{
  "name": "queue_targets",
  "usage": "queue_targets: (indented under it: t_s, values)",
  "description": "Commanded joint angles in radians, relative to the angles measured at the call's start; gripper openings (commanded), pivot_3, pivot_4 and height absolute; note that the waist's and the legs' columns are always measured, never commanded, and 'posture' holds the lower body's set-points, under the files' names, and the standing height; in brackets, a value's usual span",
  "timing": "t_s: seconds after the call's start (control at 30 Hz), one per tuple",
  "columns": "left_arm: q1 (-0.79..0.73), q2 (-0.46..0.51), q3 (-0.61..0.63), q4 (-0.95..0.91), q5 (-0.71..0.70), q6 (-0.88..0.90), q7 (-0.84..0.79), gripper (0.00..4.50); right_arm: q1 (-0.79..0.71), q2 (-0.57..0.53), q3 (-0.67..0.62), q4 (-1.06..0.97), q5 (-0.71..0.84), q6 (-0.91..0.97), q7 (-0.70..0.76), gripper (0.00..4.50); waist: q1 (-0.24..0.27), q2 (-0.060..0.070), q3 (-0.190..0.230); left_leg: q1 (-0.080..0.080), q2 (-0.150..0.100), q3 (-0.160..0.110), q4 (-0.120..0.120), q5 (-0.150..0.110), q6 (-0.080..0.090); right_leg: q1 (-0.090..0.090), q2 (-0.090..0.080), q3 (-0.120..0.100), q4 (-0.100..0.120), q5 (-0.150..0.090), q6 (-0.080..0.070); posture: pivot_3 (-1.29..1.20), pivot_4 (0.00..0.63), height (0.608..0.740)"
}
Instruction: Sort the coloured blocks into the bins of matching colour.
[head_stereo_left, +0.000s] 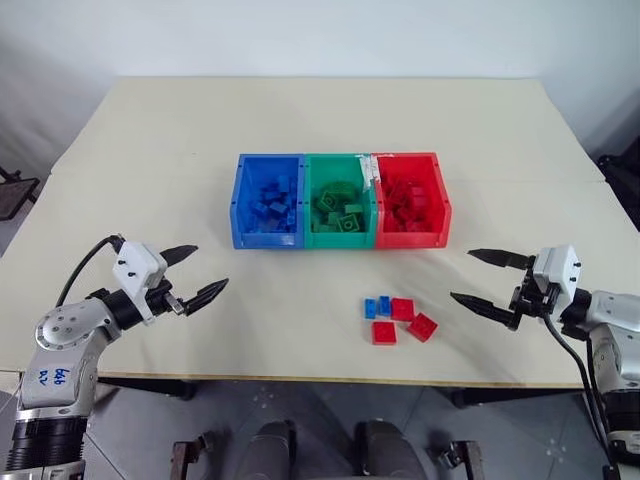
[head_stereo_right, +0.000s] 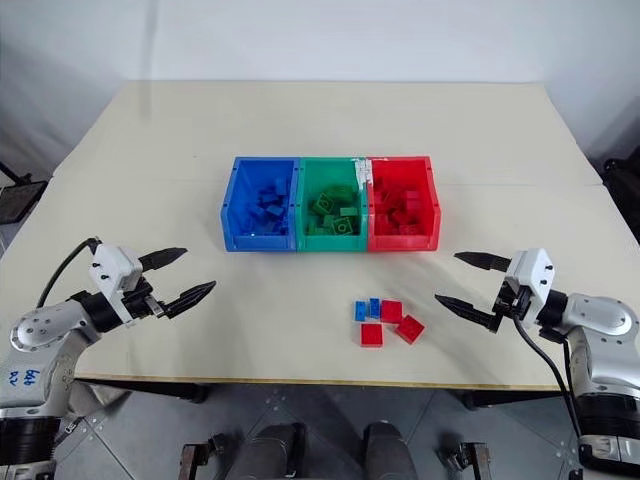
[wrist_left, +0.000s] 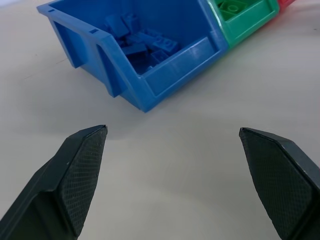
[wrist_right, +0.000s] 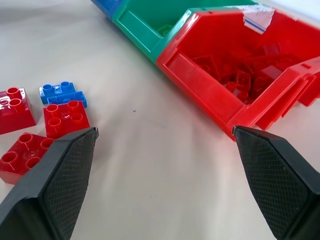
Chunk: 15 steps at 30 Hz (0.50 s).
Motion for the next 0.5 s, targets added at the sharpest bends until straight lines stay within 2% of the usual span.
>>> queue_targets:
  t_s: [0.03,0.2,0.33,0.5]
  values:
    - [-0.025,0.019,0.014,0.021,0.008,-0.029,-0.01,4.49,0.027,-0.002,-0.052,-0.023,0.022,-0.042,-0.022,4.5,0.004,0.0,0.0,0.0,0.0,0.0,0.0,0.0,0.0,0.0,0.0,0.0,0.0,0.0,0.0,0.0,0.15,0.74]
    - [-0.041,-0.002,-0.026,-0.018,-0.006,-0.014,-0.03,4.49,0.124,-0.038,-0.131,-0.001,0.03,-0.062,-0.037,4.5,0.018,0.0,0.0,0.0,-0.002,-0.001,0.001,0.0,0.001,0.001,-0.001,0.0,0.0,0.0,0.001,0.0,0.15,0.74]
    - [-0.031,-0.02,-0.173,-0.125,0.012,-0.017,-0.106,4.49,0.232,-0.087,-0.234,0.044,0.031,-0.081,-0.038,4.5,0.027,0.0,0.0,0.0,-0.004,0.0,0.001,-0.002,0.003,0.002,-0.002,0.001,-0.003,0.001,0.002,0.0,0.15,0.74]
    - [-0.045,-0.048,-0.282,-0.218,-0.028,0.028,-0.181,4.49,0.281,-0.126,-0.253,0.087,0.016,-0.092,-0.008,4.5,0.013,0.0,0.0,0.0,-0.001,0.005,0.001,-0.002,0.004,0.002,0.0,0.002,-0.006,0.002,0.003,0.0,0.15,0.74]
